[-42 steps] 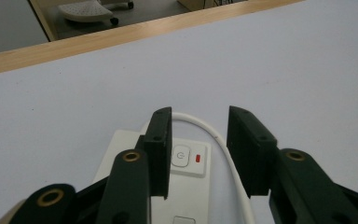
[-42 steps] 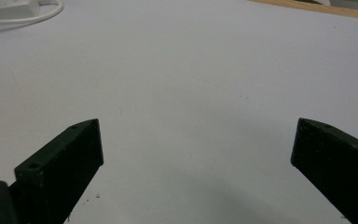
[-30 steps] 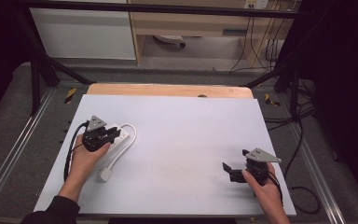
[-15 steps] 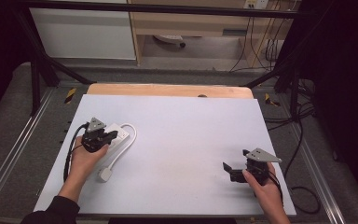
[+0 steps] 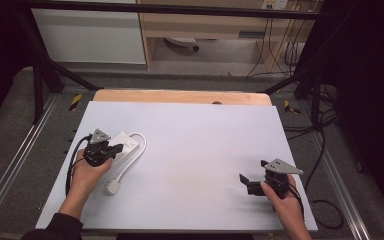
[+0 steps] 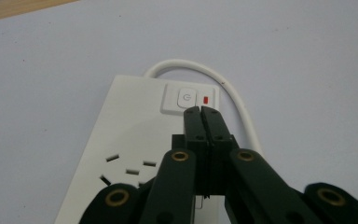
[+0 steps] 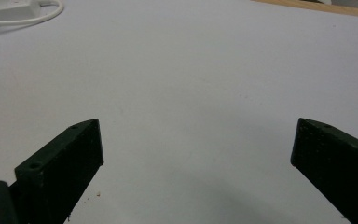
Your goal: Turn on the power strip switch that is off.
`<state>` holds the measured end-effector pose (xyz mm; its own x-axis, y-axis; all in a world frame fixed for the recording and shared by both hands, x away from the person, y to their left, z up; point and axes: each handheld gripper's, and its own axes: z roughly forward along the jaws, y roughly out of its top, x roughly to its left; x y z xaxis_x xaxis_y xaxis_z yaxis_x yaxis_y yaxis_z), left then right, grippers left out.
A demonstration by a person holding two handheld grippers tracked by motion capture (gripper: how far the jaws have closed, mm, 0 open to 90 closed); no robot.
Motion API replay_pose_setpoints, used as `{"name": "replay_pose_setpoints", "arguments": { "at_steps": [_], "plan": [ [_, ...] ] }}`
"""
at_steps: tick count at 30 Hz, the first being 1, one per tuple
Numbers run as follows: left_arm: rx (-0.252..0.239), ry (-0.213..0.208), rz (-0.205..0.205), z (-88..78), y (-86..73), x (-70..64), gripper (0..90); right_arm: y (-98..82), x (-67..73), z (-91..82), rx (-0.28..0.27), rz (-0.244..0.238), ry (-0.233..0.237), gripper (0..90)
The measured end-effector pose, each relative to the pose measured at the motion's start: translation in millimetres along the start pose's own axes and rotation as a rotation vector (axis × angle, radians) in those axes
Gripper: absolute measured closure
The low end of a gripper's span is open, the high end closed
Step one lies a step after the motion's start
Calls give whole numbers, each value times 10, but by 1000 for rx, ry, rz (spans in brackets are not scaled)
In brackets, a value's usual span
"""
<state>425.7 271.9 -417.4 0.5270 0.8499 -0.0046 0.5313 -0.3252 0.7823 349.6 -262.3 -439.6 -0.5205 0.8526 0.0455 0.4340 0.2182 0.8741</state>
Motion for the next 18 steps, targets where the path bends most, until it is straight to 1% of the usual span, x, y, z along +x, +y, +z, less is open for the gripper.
{"name": "replay_pose_setpoints", "arguments": {
  "at_steps": [5, 9, 13, 18],
  "plan": [
    [21, 3, 16, 15, -14, -11, 900, 1, 5, 1, 2, 0, 0, 28],
    [30, 1, 14, 26, -38, -6, 900, 2, 3, 3, 1, -1, -2, 28],
    [31, 6, 12, 22, -43, 18, 900, 0, 0, 0, 0, 0, -2, 28],
    [32, 4, 11, 27, -46, 11, 900, 1, 0, -1, -2, -1, -2, 28]
  ]
}}
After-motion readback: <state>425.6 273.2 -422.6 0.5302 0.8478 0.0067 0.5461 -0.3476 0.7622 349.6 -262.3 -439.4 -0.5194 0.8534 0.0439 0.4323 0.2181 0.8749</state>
